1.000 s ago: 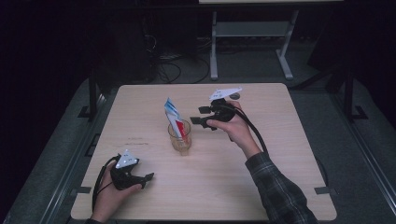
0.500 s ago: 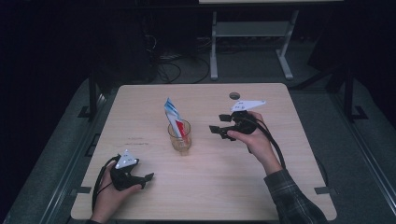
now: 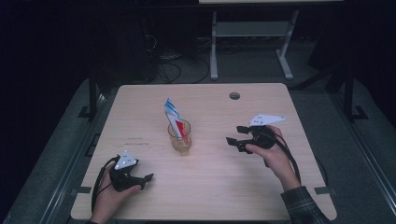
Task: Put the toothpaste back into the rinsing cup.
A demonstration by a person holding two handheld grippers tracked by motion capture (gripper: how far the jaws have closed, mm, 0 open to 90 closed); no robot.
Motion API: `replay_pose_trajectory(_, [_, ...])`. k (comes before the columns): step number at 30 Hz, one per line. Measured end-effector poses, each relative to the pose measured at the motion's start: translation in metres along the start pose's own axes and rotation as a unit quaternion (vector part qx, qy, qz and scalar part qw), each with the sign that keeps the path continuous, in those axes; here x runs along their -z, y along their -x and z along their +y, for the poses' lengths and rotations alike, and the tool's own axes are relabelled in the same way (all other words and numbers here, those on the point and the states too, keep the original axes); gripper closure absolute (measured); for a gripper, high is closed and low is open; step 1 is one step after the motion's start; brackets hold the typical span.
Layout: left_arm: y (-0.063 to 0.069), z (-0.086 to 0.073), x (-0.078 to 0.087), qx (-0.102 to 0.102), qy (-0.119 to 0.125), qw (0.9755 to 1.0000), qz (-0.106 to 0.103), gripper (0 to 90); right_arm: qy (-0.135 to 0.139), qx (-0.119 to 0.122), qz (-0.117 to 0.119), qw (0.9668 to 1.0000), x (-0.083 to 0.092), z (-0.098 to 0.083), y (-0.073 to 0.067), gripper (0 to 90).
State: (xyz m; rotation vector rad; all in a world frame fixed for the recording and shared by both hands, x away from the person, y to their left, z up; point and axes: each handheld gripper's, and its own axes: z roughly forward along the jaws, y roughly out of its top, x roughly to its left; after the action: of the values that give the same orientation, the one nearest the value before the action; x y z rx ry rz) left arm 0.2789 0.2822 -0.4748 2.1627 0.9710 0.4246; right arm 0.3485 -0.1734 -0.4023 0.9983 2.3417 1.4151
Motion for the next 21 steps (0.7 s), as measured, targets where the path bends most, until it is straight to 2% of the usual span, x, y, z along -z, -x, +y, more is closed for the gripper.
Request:
replay_pose_trajectory(5, [0.000,0.000,0.000,0.001,0.000,1.0000,0.000,14.0,-0.007,-0.002,-0.007,0.9999,0.009,-0.015,0.000,30.5])
replay_pose_trajectory(6, [0.000,0.000,0.000,0.001,0.001,1.0000,0.000,14.0,-0.009,-0.005,-0.009,0.9999,0.013,-0.023,0.001,30.3])
replay_pose_trajectory(7, [0.000,0.000,0.000,0.001,0.001,1.0000,0.000,14.0,-0.009,-0.005,-0.009,0.9999,0.013,-0.023,0.001,30.3])
replay_pose_trajectory(8, [0.000,0.000,0.000,0.001,0.001,1.0000,0.000,14.0,-0.013,-0.009,-0.013,0.9998,0.017,-0.032,0.001,30.0])
replay_pose_trajectory(10, [0.000,0.000,0.000,0.001,0.001,1.0000,0.000,14.0,-0.014,-0.010,-0.015,0.9997,0.018,-0.035,0.001,29.7])
replay_pose_trajectory(14, [0.000,0.000,0.000,0.001,0.000,1.0000,0.000,14.0,-0.023,-0.019,-0.026,0.9992,0.026,-0.053,0.003,28.6])
replay_pose_trajectory(21, [0.000,-0.001,0.000,0.001,0.003,1.0000,0.000,13.9,-0.028,-0.028,-0.037,0.9985,0.037,-0.069,0.005,26.5])
